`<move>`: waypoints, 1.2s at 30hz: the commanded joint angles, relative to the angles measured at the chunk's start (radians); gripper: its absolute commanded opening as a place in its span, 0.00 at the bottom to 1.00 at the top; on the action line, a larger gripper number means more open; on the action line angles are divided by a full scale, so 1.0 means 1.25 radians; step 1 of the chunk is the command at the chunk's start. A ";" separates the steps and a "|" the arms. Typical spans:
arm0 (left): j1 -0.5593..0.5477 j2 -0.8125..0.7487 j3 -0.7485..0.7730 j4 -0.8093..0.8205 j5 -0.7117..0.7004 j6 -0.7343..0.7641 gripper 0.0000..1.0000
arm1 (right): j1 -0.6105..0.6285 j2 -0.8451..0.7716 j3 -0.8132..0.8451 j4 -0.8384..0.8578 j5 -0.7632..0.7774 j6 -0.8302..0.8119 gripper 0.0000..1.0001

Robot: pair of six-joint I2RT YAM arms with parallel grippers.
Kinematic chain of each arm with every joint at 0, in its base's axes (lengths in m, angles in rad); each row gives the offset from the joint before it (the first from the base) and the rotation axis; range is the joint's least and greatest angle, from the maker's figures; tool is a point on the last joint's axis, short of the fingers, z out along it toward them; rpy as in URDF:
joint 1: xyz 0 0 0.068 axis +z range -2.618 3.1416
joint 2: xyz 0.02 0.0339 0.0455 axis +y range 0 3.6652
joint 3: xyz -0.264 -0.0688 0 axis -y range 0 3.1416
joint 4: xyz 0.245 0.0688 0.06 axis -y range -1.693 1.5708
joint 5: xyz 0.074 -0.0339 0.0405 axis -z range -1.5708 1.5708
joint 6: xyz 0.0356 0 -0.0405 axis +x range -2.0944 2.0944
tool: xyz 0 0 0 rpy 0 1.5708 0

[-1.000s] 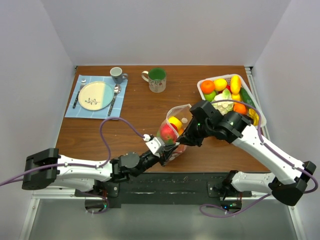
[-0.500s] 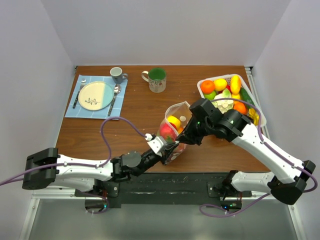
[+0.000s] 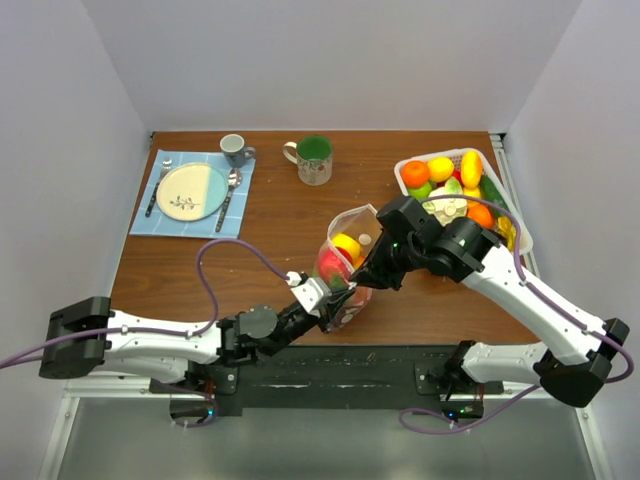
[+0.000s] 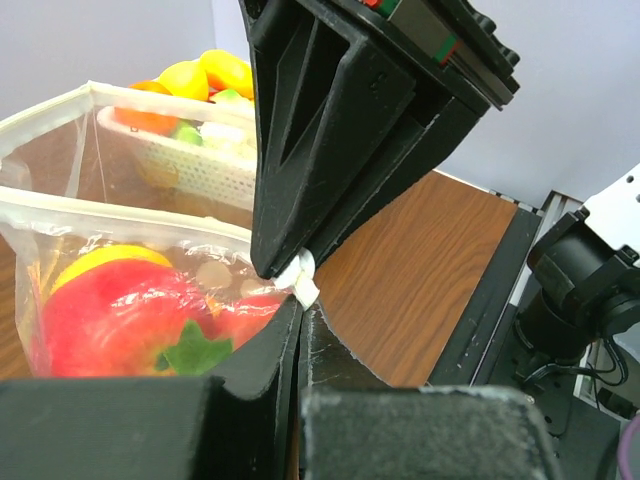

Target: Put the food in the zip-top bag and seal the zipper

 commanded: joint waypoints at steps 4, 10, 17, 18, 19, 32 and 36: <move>-0.027 -0.070 -0.009 0.032 0.044 -0.003 0.00 | -0.040 0.027 0.038 0.020 0.086 -0.034 0.02; -0.035 -0.120 -0.029 -0.019 0.060 -0.033 0.00 | -0.089 0.049 0.061 0.036 0.100 -0.087 0.02; -0.042 -0.163 -0.036 -0.066 0.071 -0.056 0.00 | -0.145 0.123 0.127 0.064 0.126 -0.182 0.02; -0.042 -0.169 -0.037 -0.069 0.073 -0.057 0.00 | -0.147 0.134 0.138 0.064 0.140 -0.191 0.02; -0.042 -0.170 -0.036 -0.074 0.073 -0.058 0.00 | -0.150 0.145 0.160 0.064 0.145 -0.201 0.02; -0.046 -0.208 -0.033 -0.113 0.051 -0.063 0.00 | -0.242 0.283 0.266 0.135 0.199 -0.329 0.02; -0.046 -0.213 -0.027 -0.116 0.038 -0.056 0.00 | -0.272 0.309 0.287 0.157 0.220 -0.342 0.02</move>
